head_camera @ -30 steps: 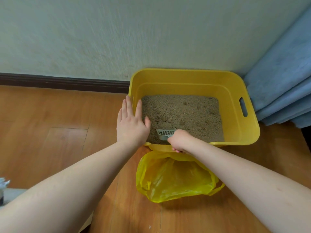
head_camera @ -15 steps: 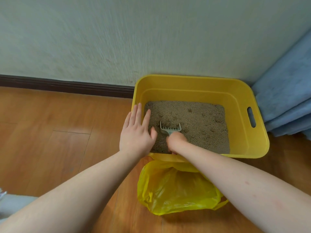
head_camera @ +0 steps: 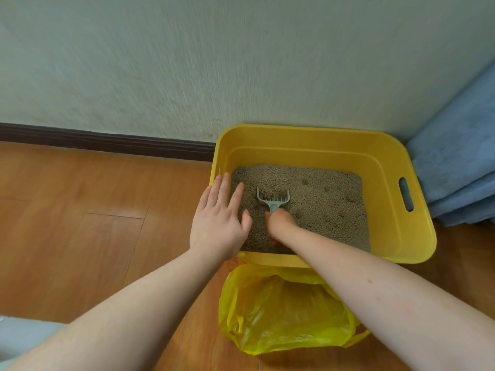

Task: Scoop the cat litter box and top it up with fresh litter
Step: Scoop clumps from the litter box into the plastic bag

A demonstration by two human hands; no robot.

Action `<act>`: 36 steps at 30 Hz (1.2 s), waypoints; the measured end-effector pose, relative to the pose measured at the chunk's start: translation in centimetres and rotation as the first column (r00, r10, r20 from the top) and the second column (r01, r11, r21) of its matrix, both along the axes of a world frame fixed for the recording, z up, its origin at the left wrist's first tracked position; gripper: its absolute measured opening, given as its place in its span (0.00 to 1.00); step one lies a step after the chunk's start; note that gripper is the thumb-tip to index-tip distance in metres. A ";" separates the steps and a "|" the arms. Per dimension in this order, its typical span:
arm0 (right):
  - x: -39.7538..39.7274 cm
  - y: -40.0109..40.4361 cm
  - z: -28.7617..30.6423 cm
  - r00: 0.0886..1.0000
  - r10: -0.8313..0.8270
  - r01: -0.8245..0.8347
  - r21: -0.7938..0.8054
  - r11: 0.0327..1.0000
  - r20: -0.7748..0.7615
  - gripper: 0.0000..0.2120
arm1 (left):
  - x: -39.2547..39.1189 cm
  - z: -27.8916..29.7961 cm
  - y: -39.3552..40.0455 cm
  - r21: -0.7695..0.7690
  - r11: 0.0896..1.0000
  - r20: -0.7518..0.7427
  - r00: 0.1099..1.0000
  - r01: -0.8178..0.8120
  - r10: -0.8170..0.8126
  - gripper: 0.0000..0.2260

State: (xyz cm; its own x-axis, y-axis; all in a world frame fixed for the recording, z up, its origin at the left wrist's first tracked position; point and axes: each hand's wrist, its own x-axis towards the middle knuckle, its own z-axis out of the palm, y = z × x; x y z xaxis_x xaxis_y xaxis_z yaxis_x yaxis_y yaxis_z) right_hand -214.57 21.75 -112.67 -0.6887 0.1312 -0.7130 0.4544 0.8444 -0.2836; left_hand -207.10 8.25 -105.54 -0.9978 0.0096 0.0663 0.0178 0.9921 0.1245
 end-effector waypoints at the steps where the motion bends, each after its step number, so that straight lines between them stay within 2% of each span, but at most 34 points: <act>1: -0.4 -0.1 -0.1 0.998 -0.041 0.040 -0.024 0.999 -0.044 0.18 | 0.0 0.0 0.0 0.005 1.000 0.003 1.000 -0.001 0.001 0.28; 7: -0.7 1.0 0.8 0.984 -0.038 0.018 -0.118 0.993 -0.172 0.18 | -0.1 0.0 -0.1 0.032 0.999 -0.002 1.000 -0.030 0.030 0.28; 13: 0.5 2.7 1.1 0.952 -0.109 0.052 -0.200 0.978 -0.286 0.16 | -0.1 0.2 -0.1 0.034 0.999 0.014 0.999 -0.032 0.032 0.28; 30: 4.9 6.5 4.8 0.929 0.110 -0.134 -0.042 0.990 -0.354 0.13 | -0.1 0.1 -0.2 0.028 0.999 0.021 0.999 -0.041 0.040 0.29; 36: 5.5 6.8 5.4 0.927 0.093 -0.123 -0.061 0.990 -0.363 0.13 | -0.1 0.1 -0.3 0.016 0.999 0.030 0.999 -0.038 0.038 0.29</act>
State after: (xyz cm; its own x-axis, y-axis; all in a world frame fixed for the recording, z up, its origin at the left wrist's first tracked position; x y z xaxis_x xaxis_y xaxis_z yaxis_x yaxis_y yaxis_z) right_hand -209.05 28.52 -107.32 -0.9071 -0.0064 -0.4208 0.2167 0.8500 -0.4801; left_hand -207.18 7.97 -105.49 -0.9989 -0.0293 0.0370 -0.0239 0.9897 0.1408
